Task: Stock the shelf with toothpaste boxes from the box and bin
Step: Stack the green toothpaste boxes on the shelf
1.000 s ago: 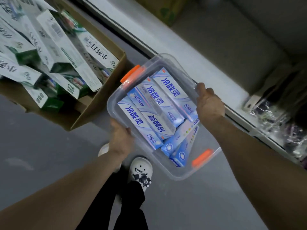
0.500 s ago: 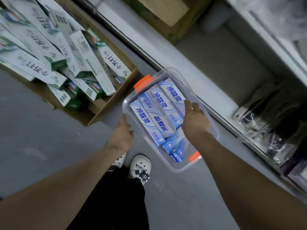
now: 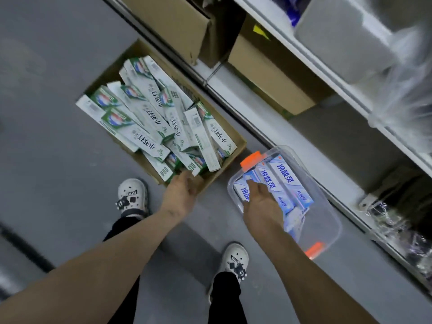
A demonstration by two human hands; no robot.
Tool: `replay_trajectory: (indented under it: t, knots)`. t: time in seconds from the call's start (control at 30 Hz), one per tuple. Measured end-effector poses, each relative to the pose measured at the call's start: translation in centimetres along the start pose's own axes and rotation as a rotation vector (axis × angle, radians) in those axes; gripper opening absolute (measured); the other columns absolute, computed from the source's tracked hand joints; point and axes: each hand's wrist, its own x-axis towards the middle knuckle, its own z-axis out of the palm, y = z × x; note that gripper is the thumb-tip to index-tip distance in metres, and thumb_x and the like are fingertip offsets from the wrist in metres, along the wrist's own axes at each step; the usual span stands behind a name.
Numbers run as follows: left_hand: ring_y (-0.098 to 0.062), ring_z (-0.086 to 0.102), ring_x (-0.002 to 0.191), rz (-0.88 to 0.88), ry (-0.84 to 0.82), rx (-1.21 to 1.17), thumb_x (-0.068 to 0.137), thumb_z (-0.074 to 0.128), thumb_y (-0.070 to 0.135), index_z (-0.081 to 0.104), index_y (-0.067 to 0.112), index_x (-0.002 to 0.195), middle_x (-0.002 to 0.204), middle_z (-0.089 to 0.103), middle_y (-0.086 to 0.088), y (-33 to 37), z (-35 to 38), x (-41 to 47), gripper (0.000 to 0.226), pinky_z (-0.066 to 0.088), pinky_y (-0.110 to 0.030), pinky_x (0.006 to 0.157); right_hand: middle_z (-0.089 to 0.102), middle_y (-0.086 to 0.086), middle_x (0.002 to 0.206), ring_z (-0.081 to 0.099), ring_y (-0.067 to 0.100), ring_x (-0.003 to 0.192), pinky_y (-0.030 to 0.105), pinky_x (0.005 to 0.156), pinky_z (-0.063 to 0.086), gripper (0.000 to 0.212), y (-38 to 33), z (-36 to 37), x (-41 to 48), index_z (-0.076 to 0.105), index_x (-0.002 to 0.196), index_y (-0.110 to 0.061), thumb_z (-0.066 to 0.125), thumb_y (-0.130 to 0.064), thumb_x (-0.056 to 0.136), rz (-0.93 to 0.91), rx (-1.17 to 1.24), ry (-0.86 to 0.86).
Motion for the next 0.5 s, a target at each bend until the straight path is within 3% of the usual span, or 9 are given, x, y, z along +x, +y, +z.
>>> replay_trajectory:
  t: [0.33, 0.5]
  knots:
    - [-0.029, 0.055, 0.118, 0.000, -0.013, 0.052, 0.094, 0.056, 0.013, 0.042, 0.013, 0.143, 0.134, 0.050, -0.013, -6.8, -13.4, 10.5, 0.052, 0.045, -0.044, 0.101, 0.052, 0.016, 0.133, 0.054, 0.036, 0.116, 0.038, 0.086, 0.045, 0.047, -14.4, 0.8, 8.4, 0.040, 0.141, -0.014, 0.053, -0.019, 0.096, 0.151, 0.270, 0.046]
    - [-0.033, 0.052, 0.123, 0.001, 0.002, 0.125, 0.094, 0.056, 0.018, 0.038, 0.011, 0.145, 0.139, 0.049, -0.017, -8.0, -15.7, 16.1, 0.054, 0.044, -0.044, 0.102, 0.052, 0.019, 0.137, 0.052, 0.037, 0.122, 0.037, 0.094, 0.042, 0.051, -16.2, 1.2, 12.8, 0.035, 0.145, -0.015, 0.052, -0.024, 0.098, 0.252, 0.336, 0.030]
